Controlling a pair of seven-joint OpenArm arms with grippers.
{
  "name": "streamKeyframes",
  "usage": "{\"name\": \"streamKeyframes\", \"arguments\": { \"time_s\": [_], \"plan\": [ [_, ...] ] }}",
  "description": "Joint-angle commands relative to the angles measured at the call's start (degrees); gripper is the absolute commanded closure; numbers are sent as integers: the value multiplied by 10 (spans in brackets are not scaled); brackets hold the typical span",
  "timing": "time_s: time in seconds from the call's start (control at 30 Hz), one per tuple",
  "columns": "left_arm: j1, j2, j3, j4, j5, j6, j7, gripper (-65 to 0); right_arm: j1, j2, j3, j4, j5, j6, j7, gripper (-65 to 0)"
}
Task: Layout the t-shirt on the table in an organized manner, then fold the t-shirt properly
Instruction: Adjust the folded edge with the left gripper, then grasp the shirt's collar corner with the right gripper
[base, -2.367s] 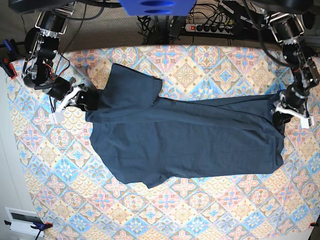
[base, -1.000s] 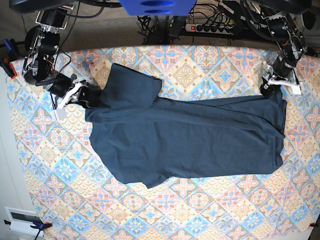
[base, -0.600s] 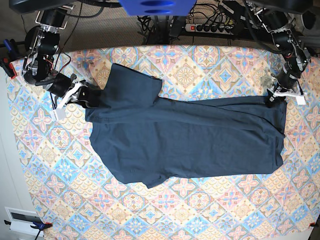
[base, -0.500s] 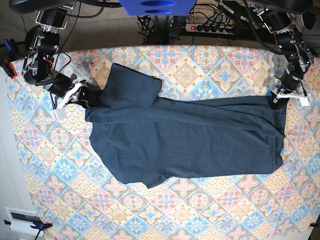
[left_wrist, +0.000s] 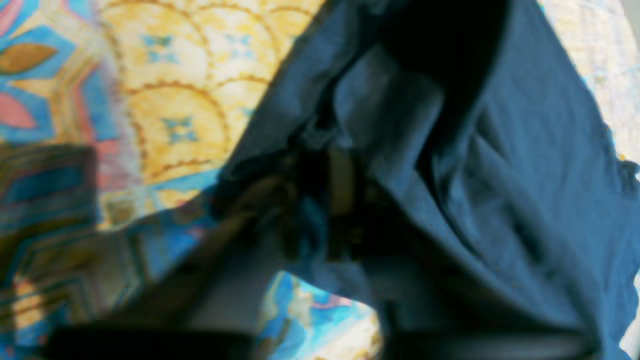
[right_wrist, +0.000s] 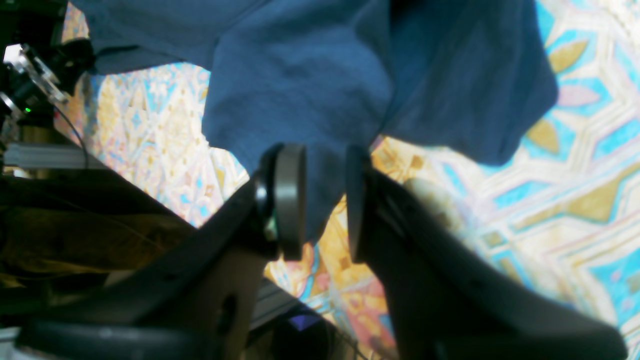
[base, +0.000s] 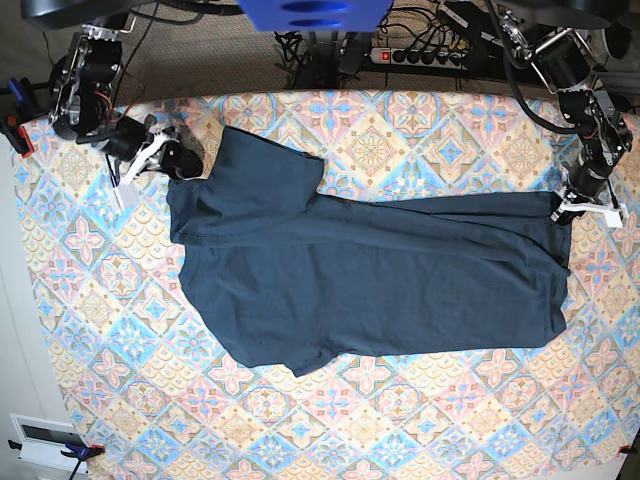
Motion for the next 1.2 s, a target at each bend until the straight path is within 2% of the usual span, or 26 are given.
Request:
{"name": "streamKeyframes", "arguments": {
  "time_s": [0.0,0.2,0.43,0.97,1.17],
  "plan": [
    [-3,-10,-2,7,1,0,5,0,1,9,4,10,12,3,10,-133],
    [2,-27,-2,8,-2,-2,7,0,6,9,5,5,9,3,13,-140],
    [19,-41,-4,28,-3,-3,8,0,45,9,5,-38,9,3,13,-239],
    [40,-42,-4,51,-3,-4,8,0,45,9,5,-132,9,3,15,-236],
    [40,-43,-4,51,-3,-4,8,0,89,9,0,-141,9,3,34,-236]
  ]
}}
